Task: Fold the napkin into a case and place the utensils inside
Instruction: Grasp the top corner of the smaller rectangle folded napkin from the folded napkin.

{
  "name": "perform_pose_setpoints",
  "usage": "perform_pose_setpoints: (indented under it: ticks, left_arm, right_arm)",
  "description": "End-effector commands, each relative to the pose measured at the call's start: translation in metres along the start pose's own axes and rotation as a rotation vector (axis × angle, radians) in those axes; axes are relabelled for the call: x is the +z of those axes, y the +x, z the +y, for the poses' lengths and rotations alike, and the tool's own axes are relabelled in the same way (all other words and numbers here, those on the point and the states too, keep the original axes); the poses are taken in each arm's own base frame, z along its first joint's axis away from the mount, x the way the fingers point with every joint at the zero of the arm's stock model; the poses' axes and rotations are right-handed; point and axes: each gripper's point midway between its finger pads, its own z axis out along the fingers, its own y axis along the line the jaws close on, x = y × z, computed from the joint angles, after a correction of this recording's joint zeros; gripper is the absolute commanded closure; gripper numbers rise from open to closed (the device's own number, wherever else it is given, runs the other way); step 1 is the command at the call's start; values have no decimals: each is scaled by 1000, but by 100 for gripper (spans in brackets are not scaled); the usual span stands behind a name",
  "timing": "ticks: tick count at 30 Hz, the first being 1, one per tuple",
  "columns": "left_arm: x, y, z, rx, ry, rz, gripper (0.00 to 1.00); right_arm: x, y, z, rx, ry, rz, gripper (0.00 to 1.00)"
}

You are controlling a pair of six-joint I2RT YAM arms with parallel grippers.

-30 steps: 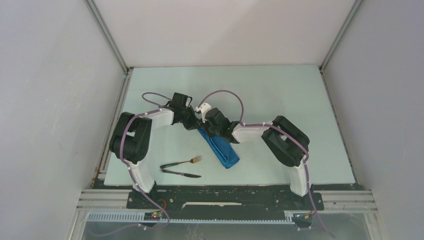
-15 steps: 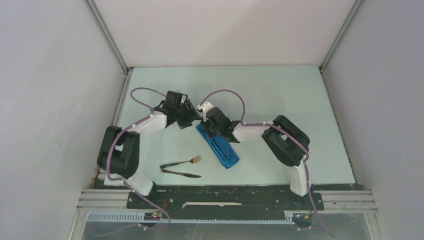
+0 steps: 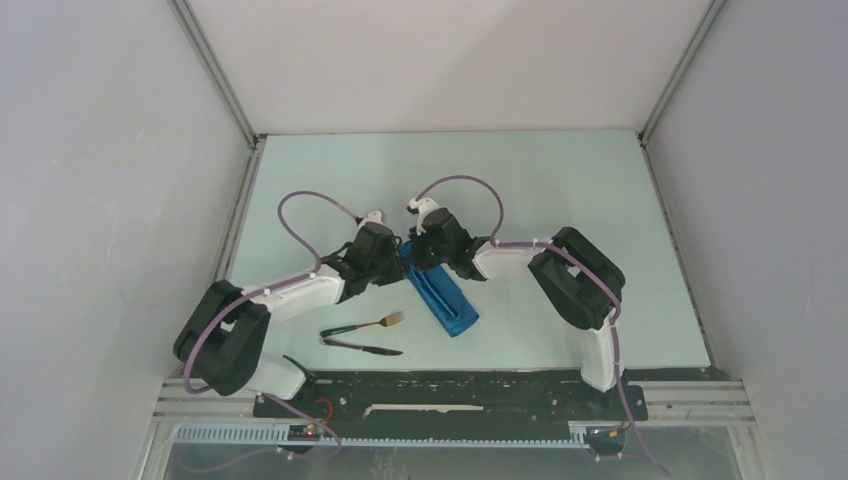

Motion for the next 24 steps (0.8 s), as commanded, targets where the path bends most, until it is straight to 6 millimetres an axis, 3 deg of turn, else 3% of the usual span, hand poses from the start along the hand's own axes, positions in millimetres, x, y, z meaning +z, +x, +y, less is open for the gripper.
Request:
perform_pose_setpoints:
  ticks: [1,13,24]
  left_arm:
    - [11,-24,-11,38,-5,-92,66]
    - [35,-28,-18,135,-104,-52,66]
    - [43,-20,-17,189,-162,-27,70]
  right_arm:
    - [-19,-31,9,85,-65,-83,100]
    - [-23,-35,6,119,-83,-93,100]
    - [-23,-37,4,133,-85,-99,100]
